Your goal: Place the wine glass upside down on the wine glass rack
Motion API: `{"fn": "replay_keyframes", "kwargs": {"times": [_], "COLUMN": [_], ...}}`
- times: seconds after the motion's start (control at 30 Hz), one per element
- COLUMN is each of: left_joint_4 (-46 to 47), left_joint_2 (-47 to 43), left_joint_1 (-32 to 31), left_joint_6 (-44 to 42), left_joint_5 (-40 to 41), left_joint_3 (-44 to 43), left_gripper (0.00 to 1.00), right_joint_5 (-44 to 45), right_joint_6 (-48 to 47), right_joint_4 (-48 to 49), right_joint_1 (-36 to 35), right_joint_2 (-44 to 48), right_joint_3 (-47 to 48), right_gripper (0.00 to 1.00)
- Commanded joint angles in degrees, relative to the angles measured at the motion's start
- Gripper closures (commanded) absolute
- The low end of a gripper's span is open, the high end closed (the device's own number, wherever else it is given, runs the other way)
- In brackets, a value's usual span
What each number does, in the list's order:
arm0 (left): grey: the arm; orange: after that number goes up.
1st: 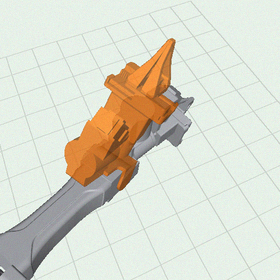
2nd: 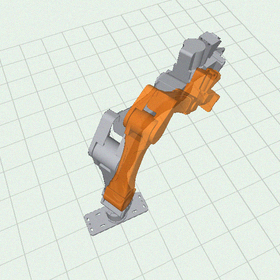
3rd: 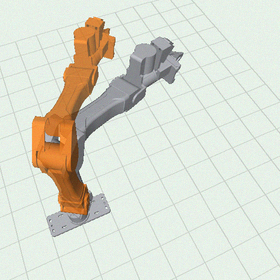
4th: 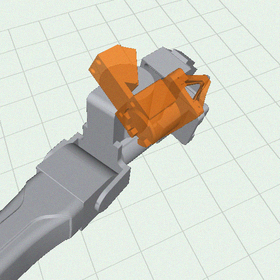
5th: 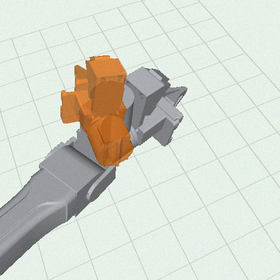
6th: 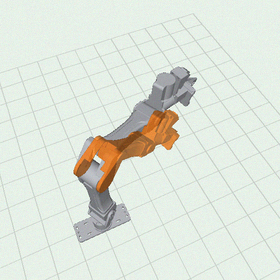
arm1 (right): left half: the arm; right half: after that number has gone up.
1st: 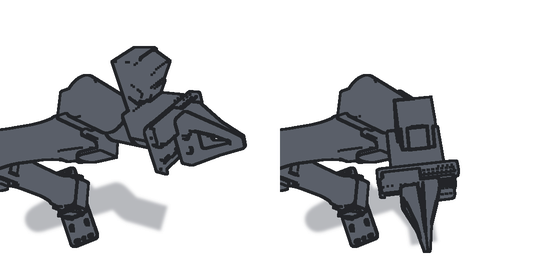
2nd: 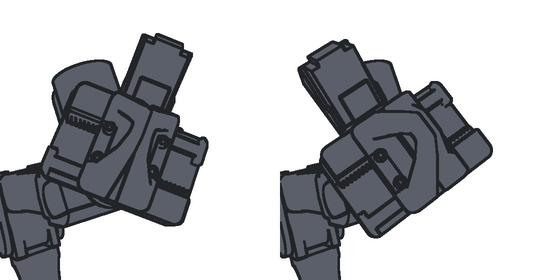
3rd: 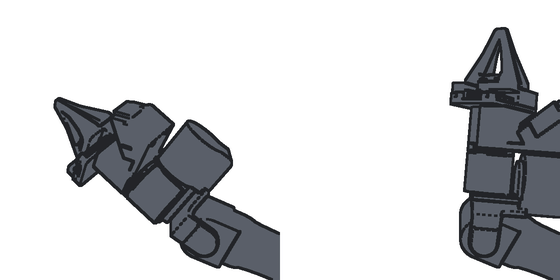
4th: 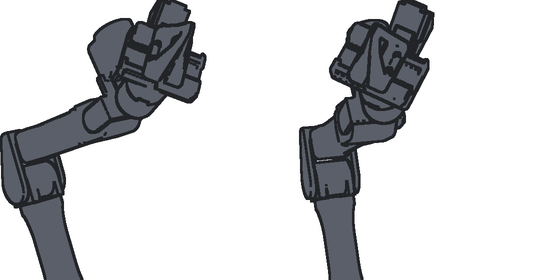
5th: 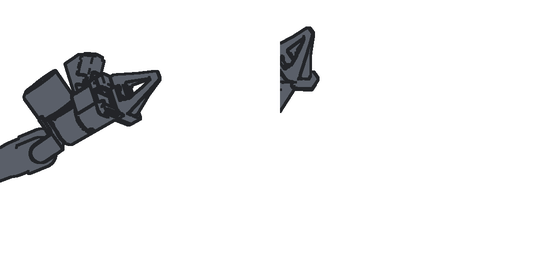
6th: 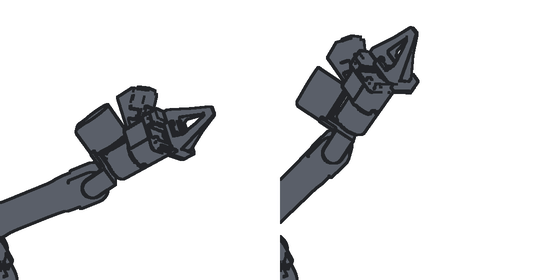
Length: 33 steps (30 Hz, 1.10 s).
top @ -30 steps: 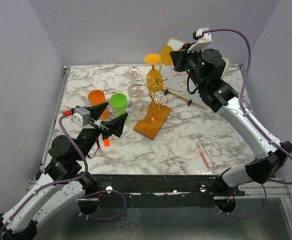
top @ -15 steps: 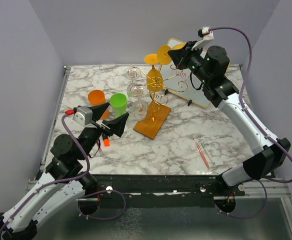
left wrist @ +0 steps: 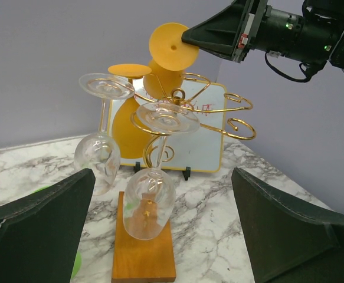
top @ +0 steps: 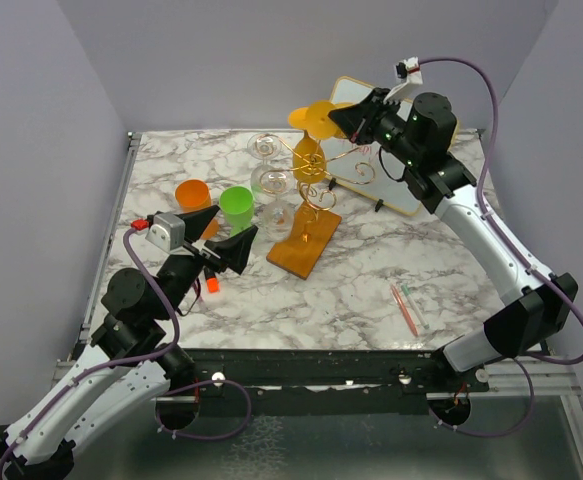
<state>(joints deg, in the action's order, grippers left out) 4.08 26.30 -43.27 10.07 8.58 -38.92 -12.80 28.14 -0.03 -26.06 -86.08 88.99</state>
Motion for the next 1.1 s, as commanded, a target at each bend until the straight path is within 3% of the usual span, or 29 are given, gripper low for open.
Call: {"fn": "replay_keyframes", "kwargs": {"times": [0.0, 0.37, 1.07], "left_joint_4": [-0.03, 0.08, -0.25], "left_joint_2": [-0.55, -0.07, 0.15], "left_joint_1": [-0.24, -0.25, -0.25], "left_joint_6": [0.13, 0.31, 0.66], "left_joint_5": [1.33, 1.18, 2.23], "left_joint_3": [0.22, -0.01, 0.15], "left_gripper": [0.01, 0.01, 0.01], "right_joint_5": [-1.85, 0.35, 18.80], "right_joint_6": [4.46, 7.15, 10.61], "right_joint_4": [-4.28, -6.60, -9.56], "right_joint_1": [0.30, 0.31, 0.31], "right_joint_2": [0.87, 2.97, 9.92], "right_joint_3": [-1.46, -4.13, -7.36], "right_gripper": [0.99, 0.99, 1.00]}}
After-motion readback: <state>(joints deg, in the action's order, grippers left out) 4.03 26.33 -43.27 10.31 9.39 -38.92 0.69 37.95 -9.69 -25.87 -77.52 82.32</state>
